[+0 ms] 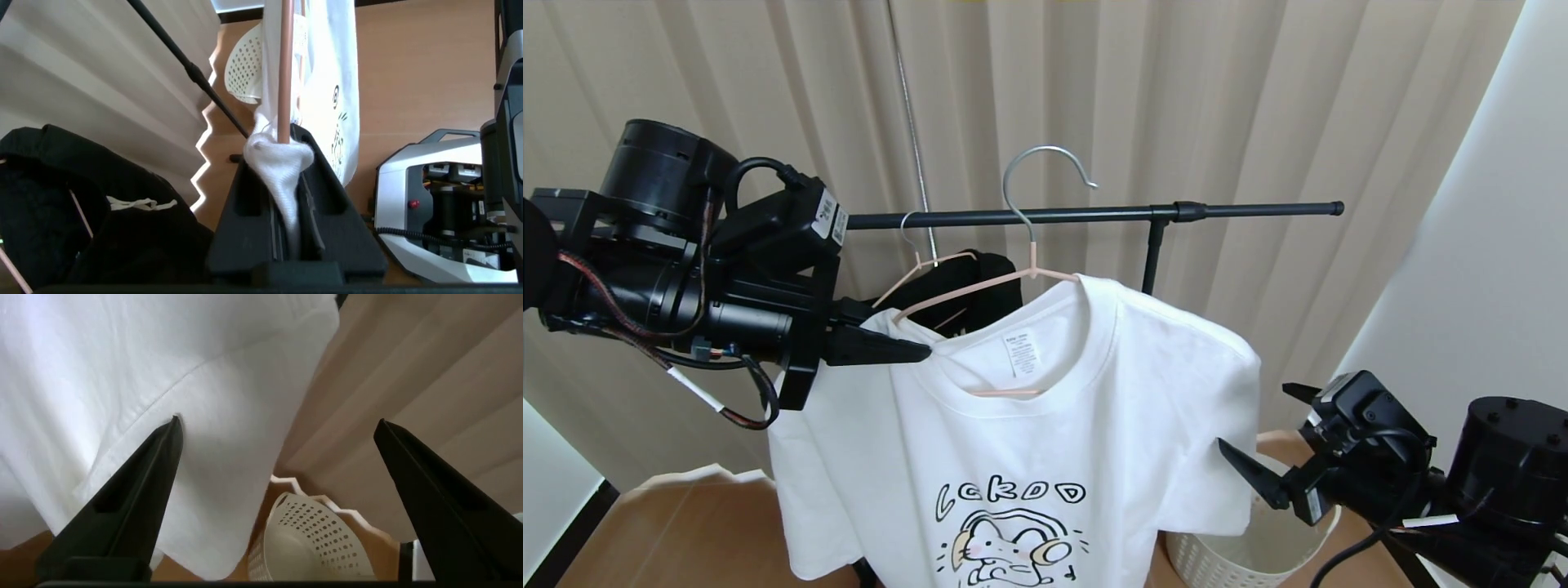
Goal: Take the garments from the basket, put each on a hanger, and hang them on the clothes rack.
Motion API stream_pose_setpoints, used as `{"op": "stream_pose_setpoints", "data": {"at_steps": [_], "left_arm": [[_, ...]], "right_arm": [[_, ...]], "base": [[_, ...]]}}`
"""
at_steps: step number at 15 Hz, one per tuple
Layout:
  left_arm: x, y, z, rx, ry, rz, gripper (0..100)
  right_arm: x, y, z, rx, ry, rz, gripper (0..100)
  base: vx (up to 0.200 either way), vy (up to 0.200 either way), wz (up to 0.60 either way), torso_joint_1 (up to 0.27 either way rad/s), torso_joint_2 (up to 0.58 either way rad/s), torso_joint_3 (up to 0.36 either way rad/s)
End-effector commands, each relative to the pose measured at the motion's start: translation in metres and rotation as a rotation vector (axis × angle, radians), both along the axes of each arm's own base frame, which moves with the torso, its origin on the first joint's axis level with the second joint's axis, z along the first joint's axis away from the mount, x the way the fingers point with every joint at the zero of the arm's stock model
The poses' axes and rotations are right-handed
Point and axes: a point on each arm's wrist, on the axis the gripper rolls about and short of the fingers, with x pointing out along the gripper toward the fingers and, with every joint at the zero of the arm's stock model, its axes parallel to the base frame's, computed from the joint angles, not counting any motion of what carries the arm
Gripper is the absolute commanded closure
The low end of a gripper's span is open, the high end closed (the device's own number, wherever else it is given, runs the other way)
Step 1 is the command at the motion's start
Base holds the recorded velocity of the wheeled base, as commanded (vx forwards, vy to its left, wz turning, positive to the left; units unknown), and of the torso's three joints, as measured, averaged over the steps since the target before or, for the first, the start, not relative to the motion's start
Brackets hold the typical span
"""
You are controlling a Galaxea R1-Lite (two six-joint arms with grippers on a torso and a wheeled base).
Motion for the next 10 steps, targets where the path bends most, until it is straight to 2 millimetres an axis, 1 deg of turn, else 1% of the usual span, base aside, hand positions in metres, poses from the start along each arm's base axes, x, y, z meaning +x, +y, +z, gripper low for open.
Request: {"op": "stream_pose_setpoints", "data": {"at_steps": [1, 5, 7, 8, 10], "left_arm": [[-0.001, 0.000, 0.001, -0.001, -0.001, -0.001, 100], [-0.001, -0.001, 0.001, -0.001, -0.001, -0.006, 100], [-0.001, -0.002, 0.000, -0.001, 0.000, -0.009, 100], [-0.001, -0.002, 0.000, -0.002, 0.001, -0.008, 100], [-0.001, -0.002, 0.000, -0.002, 0.003, -0.008, 100]], "right_arm": [[0.008, 0.002, -0.011, -0.014, 0.038, -0.005, 0], [0.025, -0.001, -0.017, 0.016, 0.026, -0.045, 0], [0.030, -0.004, -0.020, 0.053, 0.020, -0.034, 0], [0.033, -0.006, -0.020, 0.066, 0.005, -0.026, 100], [0.036, -0.009, -0.019, 0.084, -0.009, -0.041, 100]], "base": [[0.000, 0.000, 0.00, 0.000, 0.00, 0.000], [0.000, 0.000, 0.00, 0.000, 0.00, 0.000], [0.000, 0.000, 0.00, 0.000, 0.00, 0.000], [0.000, 0.000, 0.00, 0.000, 0.00, 0.000], [0.000, 0.000, 0.00, 0.000, 0.00, 0.000]]}}
